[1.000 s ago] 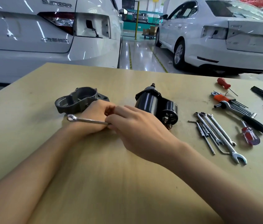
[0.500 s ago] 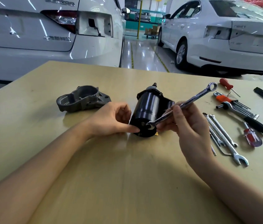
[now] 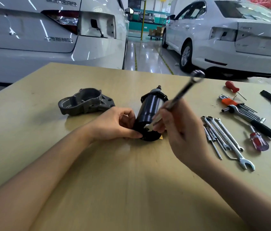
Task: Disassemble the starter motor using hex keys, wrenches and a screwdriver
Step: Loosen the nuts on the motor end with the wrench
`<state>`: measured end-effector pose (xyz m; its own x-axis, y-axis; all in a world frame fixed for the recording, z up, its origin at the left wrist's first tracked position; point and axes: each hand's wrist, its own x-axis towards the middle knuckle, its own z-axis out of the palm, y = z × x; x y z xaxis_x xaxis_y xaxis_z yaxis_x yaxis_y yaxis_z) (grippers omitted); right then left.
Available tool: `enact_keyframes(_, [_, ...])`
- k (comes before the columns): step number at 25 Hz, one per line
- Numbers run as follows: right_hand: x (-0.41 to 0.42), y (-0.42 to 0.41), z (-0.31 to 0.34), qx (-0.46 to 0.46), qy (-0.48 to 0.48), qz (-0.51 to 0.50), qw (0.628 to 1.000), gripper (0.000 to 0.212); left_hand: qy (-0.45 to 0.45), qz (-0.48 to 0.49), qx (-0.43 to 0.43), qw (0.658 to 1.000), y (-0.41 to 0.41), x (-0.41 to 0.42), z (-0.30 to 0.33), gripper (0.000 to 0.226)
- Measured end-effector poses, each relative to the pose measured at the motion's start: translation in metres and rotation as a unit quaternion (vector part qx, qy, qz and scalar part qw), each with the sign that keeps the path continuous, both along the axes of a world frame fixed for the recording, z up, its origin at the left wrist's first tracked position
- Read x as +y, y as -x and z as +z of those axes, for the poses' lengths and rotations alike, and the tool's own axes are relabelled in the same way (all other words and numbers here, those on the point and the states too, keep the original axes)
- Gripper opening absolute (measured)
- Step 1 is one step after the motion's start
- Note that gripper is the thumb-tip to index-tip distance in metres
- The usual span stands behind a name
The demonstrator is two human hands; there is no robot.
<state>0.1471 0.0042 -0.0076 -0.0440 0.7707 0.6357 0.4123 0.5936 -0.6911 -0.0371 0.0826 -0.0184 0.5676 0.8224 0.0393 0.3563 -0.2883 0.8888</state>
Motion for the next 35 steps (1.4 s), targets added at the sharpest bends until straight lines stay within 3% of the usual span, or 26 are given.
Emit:
enact_keyframes(4, [0.015,0.029,0.023,-0.266,-0.05,0.031,0.962,0.011,0.04,-0.026,0.002,0.999,0.015,0.006,0.003,0.017])
enact_keyframes(6, [0.017,0.042,0.023,-0.374,-0.067,0.044,0.924,0.012,0.036,-0.021,0.008,0.999,0.023,0.008,0.005,0.026])
enact_keyframes(8, [0.015,0.045,0.018,-0.435,-0.109,0.045,0.893,0.012,0.038,-0.012,0.005,0.999,0.024,0.011,0.006,0.033])
enact_keyframes(10, [0.011,0.04,0.015,-0.462,-0.126,0.054,0.876,0.012,0.071,0.023,-0.015,0.997,0.018,0.012,0.005,0.011])
enact_keyframes(11, [0.008,0.037,0.013,-0.454,-0.121,0.068,0.88,0.011,0.085,0.046,-0.025,0.995,0.012,0.011,0.005,0.015])
enact_keyframes(12, [0.005,0.034,0.012,-0.423,-0.113,0.084,0.895,0.011,0.1,0.071,-0.041,0.992,0.008,0.011,0.004,0.032])
enact_keyframes(15, [-0.001,0.016,0.006,-0.236,-0.099,0.078,0.964,0.014,0.131,0.105,-0.102,0.981,-0.009,0.002,0.001,0.052])
enact_keyframes(16, [-0.003,0.009,0.003,-0.168,-0.085,0.062,0.98,0.015,0.122,0.108,-0.082,0.983,-0.016,0.002,0.001,0.055])
enact_keyframes(18, [-0.006,-0.003,-0.002,-0.03,-0.022,0.048,0.998,0.017,0.078,0.126,0.041,0.988,-0.031,0.005,0.01,0.074])
enact_keyframes(20, [-0.005,-0.011,-0.004,0.112,0.045,0.027,0.992,0.017,0.095,0.135,0.12,0.979,-0.047,0.015,0.018,0.089])
enact_keyframes(22, [0.0,-0.018,-0.003,0.209,0.096,-0.002,0.973,0.018,0.124,0.124,0.151,0.973,-0.057,0.022,0.024,0.085])
enact_keyframes(26, [0.005,-0.021,-0.004,0.265,0.107,0.012,0.958,0.018,0.119,0.146,0.159,0.969,-0.062,0.027,0.017,0.075])
enact_keyframes(35, [-0.002,-0.016,-0.001,0.279,0.116,0.057,0.952,0.023,0.101,0.193,0.129,0.967,-0.041,0.028,0.013,0.07])
